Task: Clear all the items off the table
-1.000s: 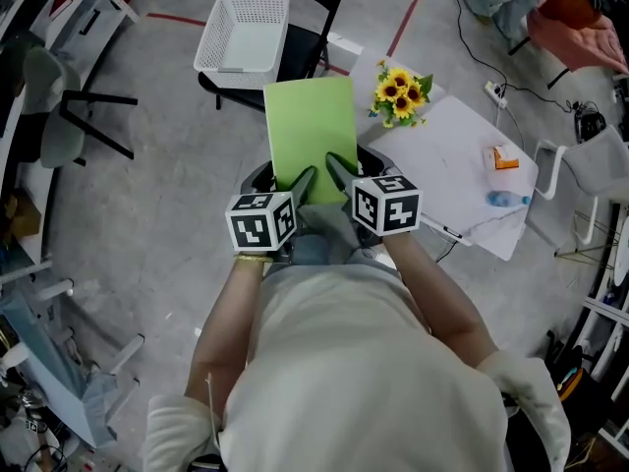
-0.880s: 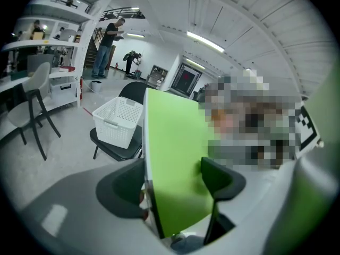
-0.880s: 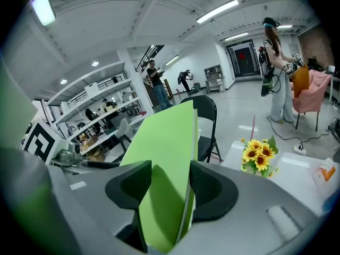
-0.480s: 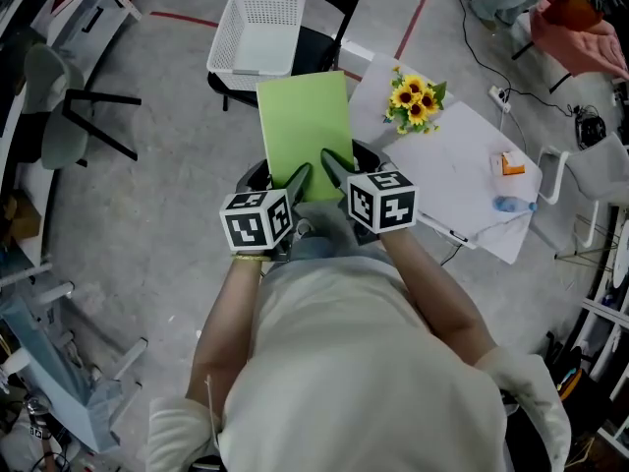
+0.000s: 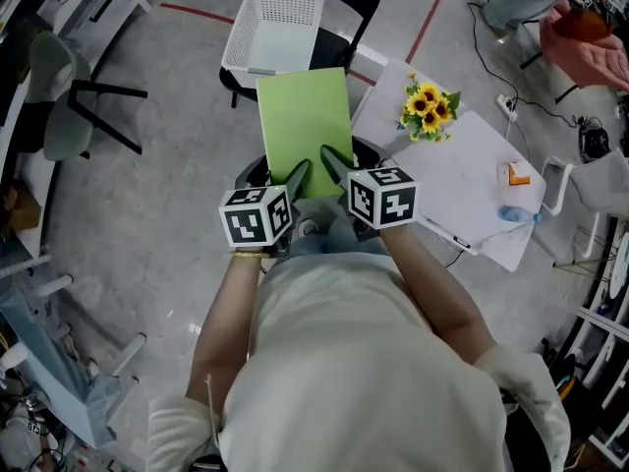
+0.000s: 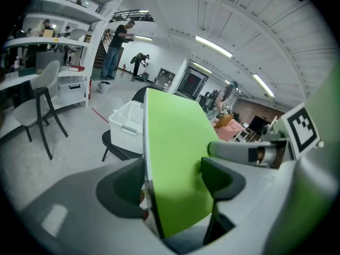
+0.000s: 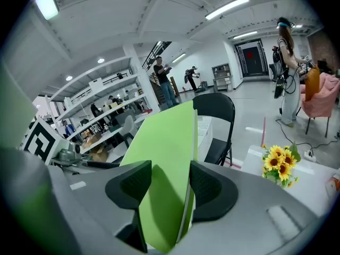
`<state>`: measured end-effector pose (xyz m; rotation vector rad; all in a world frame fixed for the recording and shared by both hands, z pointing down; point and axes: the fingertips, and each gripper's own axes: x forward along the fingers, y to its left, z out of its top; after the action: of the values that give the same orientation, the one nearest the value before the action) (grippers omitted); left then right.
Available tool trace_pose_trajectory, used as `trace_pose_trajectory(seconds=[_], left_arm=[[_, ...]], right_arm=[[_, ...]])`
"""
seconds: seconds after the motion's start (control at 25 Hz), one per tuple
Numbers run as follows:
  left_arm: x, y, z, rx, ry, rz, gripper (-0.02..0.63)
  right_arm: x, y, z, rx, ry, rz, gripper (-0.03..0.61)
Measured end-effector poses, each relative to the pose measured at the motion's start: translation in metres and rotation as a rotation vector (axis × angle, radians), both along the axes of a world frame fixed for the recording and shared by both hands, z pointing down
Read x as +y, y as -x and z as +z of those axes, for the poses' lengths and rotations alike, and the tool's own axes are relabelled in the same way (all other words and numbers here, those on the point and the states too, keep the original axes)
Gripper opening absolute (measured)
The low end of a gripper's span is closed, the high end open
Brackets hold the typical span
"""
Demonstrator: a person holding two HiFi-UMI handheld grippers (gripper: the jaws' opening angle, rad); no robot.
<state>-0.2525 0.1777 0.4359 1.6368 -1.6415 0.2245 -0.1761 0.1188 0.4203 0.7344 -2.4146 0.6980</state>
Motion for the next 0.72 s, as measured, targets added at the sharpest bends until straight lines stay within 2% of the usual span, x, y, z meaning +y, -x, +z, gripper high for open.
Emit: trace_pose_trajectory(seconds=[0.48, 0.72], left_arm=[[-0.008, 0.026, 0.006, 0.013, 0.007, -0.043, 0.336], [-0.022, 0.052, 0.011, 0.014, 0.017, -0.076, 0.336]], right_arm=[[-0.011, 0.029, 0.005, 0.012, 0.009, -0.049, 0.221], [-0.028, 0.057, 0.01, 0.008, 0.017, -0.082, 0.222]])
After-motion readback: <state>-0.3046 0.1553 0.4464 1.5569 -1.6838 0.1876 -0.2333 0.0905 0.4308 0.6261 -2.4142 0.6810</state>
